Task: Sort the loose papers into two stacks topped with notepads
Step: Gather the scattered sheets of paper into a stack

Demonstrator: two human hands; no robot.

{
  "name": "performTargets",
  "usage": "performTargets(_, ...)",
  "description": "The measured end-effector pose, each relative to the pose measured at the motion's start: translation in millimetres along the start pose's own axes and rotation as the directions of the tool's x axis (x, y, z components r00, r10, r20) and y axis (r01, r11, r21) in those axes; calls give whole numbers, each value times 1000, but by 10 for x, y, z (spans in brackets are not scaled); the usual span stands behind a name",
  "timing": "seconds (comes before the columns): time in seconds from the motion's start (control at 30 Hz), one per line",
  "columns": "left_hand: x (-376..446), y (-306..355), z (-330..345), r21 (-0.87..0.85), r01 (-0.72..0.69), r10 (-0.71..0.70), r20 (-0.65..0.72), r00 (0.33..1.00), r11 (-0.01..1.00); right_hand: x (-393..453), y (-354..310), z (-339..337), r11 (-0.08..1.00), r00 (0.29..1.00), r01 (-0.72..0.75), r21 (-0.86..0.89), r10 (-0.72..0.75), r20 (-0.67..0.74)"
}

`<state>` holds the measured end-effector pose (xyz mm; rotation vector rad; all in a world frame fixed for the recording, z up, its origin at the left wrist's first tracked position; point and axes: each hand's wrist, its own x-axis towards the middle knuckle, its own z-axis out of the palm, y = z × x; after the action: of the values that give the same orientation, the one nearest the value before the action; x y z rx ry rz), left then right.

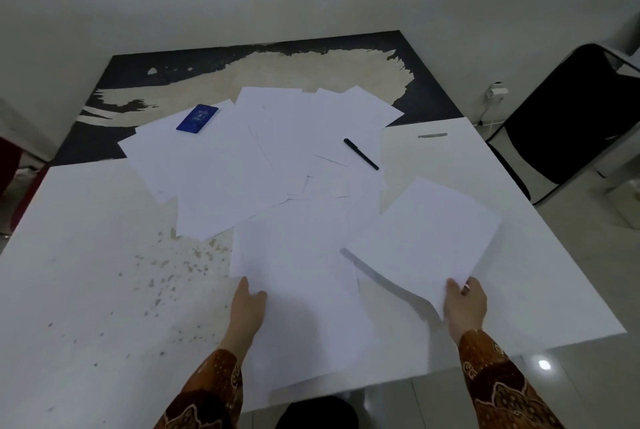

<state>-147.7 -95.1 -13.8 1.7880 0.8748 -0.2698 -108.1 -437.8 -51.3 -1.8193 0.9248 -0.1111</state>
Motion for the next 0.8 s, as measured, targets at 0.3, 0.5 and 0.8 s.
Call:
performTargets(0.3,-95,78,111,-201,20,-21,-3,1000,979,-626,-42,346,969,804,246,7,-208,557)
performTargets(0.5,-177,81,156,-75,-45,43,-20,999,996,-834,-68,618,858,629,493,-142,-239,740)
performTargets(0.8,-141,321,-53,-210,-292,310,57,949,933,-518,-464,771,992,722,123,14,-99,684)
